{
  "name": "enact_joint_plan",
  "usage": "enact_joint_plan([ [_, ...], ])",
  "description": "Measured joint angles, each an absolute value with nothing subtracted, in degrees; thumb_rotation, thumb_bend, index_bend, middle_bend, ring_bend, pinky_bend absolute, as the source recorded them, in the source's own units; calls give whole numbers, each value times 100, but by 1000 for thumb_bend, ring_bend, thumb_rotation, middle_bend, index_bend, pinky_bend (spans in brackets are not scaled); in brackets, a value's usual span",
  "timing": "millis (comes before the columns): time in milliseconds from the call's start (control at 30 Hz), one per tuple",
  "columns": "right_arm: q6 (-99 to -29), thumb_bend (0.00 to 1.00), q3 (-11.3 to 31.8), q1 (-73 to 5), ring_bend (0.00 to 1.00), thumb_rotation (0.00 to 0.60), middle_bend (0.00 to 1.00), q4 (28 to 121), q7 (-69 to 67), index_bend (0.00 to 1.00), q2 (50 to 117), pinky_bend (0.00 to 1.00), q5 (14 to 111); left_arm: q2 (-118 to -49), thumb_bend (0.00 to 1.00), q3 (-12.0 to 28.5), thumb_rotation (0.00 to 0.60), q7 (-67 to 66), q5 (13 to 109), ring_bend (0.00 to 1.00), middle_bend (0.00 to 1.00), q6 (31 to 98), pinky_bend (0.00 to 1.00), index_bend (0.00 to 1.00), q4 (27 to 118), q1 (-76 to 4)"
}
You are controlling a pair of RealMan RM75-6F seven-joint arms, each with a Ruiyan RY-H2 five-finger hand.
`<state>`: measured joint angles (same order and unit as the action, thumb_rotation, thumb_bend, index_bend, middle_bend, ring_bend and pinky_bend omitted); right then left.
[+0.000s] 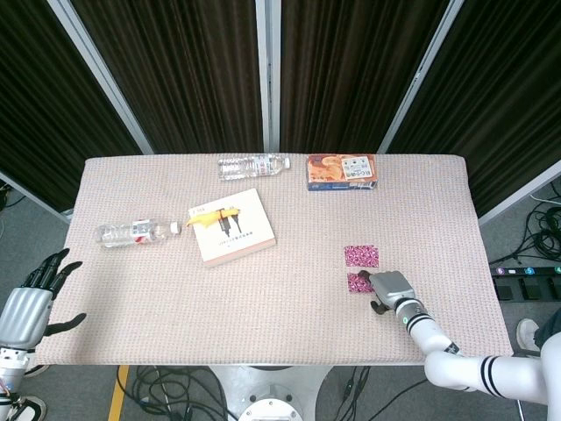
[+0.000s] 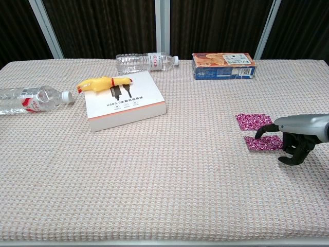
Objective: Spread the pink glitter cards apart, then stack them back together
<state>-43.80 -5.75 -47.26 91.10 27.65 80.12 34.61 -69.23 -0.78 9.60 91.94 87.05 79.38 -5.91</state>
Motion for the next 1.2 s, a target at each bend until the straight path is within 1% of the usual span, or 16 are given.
enact_joint_plan([
  [333,-4758,352,-667,-4657,951,586,904,9588,2884,163,7814,963,3593,-6900,0,-75,600,953,9216,88,143,8713,232,208,7977,-604],
  [500,-4979,351,-531,-4624,951,563,903,9610,2845,115,7759,963,3740,-6910,0,-85,600,973,9205,88,143,8714,232,208,7955,-591],
  [567,-5009,351,-454,-4632,951,560,903,9497,2828,112,7804,963,3738,-6913,0,-89,600,990,9195,88,143,8718,232,208,7936,-579],
  [633,-4913,351,-383,-4665,952,552,902,9339,2800,111,7862,963,3659,-6913,0,-92,600,1007,9181,88,143,8718,232,208,7918,-570],
  [933,-4270,350,-208,-4940,953,558,905,8410,2781,111,8337,963,3131,-6887,0,-91,600,1128,9099,88,143,8691,232,208,7799,-534],
  [1200,-4059,349,-143,-5104,953,559,907,8097,2761,112,8562,963,3005,-6901,0,-96,600,1184,9068,88,143,8655,232,208,7721,-525],
])
